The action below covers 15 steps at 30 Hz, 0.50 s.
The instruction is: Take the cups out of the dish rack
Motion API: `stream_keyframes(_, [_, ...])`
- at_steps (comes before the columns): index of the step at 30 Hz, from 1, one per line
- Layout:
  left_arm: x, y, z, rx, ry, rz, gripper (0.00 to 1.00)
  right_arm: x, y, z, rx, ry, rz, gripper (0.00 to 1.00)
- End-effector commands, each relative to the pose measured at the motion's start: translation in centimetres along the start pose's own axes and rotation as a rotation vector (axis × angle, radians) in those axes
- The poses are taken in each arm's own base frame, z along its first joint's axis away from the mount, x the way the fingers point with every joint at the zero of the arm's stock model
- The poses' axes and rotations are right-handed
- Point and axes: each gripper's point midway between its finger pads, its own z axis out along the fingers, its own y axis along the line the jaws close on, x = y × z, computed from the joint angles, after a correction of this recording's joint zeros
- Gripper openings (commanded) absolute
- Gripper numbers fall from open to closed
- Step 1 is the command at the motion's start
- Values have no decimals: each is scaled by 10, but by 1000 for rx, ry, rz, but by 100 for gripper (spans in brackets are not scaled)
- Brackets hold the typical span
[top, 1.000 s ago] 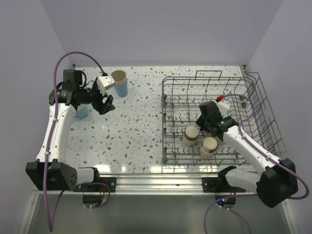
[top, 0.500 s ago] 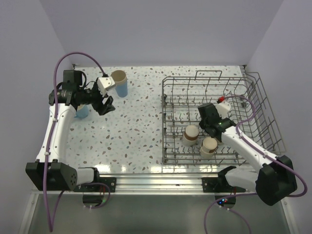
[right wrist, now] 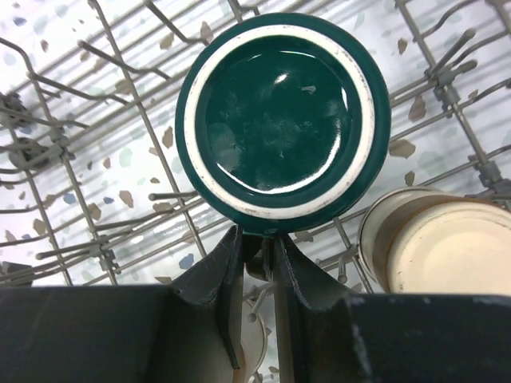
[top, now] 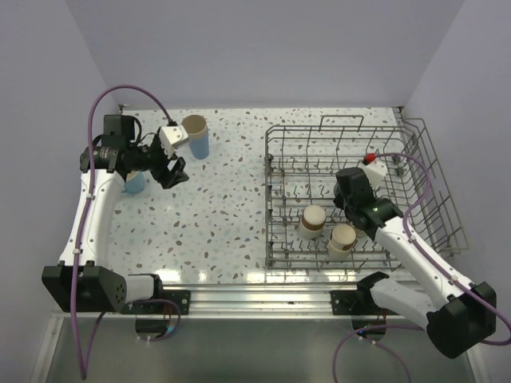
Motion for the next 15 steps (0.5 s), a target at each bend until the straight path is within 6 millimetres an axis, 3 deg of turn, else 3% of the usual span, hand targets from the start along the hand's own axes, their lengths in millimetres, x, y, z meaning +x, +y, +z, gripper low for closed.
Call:
stream_keyframes(1, [-14,1,-6,-8,-45,11,75,-48,5,-15,-5,-146,24,0])
stream_keyframes(6, [-17,1,-8,-11,-48,12,75,-47,6,-13,-13,-149,23,0])
stream_keyframes(11, [-18,0,-8,-4,-54,7,75,-73,15,-29,-49,-201,29,0])
stream_keyframes(15, [-18,1,-3,-4,-69,-8,75,-81,18,-35,-71,-222,39,0])
